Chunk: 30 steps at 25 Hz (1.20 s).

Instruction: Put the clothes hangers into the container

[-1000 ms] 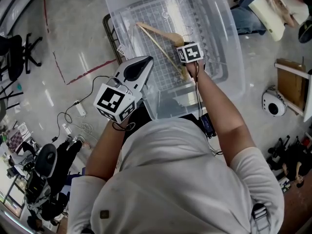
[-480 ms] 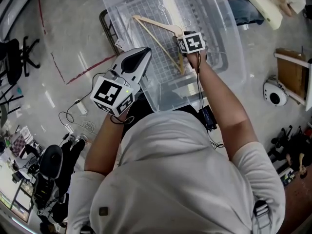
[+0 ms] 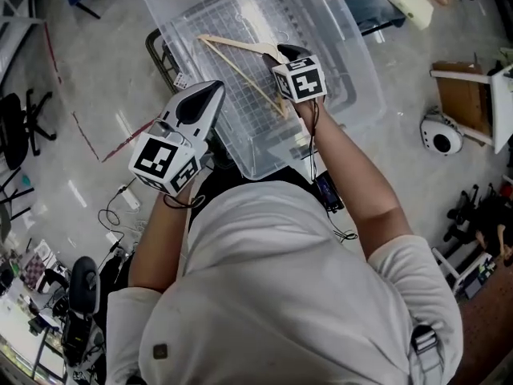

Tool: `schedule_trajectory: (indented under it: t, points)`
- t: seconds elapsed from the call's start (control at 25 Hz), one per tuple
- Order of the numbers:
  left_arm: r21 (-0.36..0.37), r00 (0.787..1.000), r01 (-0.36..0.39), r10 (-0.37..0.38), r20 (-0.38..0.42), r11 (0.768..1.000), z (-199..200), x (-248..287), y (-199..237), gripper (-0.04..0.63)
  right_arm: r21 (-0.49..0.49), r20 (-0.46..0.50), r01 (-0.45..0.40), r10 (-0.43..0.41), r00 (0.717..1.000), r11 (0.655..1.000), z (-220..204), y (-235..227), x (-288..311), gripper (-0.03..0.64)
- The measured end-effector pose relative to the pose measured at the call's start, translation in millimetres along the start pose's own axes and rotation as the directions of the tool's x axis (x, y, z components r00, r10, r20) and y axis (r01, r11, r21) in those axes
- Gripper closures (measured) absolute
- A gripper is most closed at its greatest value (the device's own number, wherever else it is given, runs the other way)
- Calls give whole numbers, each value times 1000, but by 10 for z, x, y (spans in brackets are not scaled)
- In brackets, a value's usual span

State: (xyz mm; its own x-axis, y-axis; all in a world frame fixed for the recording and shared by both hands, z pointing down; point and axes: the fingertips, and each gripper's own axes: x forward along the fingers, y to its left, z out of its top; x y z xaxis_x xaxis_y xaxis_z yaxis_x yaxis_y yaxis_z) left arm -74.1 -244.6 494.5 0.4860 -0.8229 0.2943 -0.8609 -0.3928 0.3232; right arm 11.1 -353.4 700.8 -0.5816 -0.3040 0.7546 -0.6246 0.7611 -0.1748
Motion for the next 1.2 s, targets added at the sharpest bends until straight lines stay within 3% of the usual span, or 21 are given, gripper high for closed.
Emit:
schedule_trajectory:
  t: [0.28, 0.68, 1.2]
  points:
    - [50, 998, 61, -62, 19, 997, 146, -203, -107, 580, -83, 243, 58, -36, 969, 995, 424, 335, -734, 553]
    - [136, 987, 144, -152, 50, 980, 297, -525, -251, 580, -130, 470, 176, -96, 877, 976, 724, 878, -1683, 589]
    - [206, 963, 235, -255, 81, 950, 456, -1132, -371, 580, -98, 607, 214, -112, 786, 972, 840, 1779, -2488, 597]
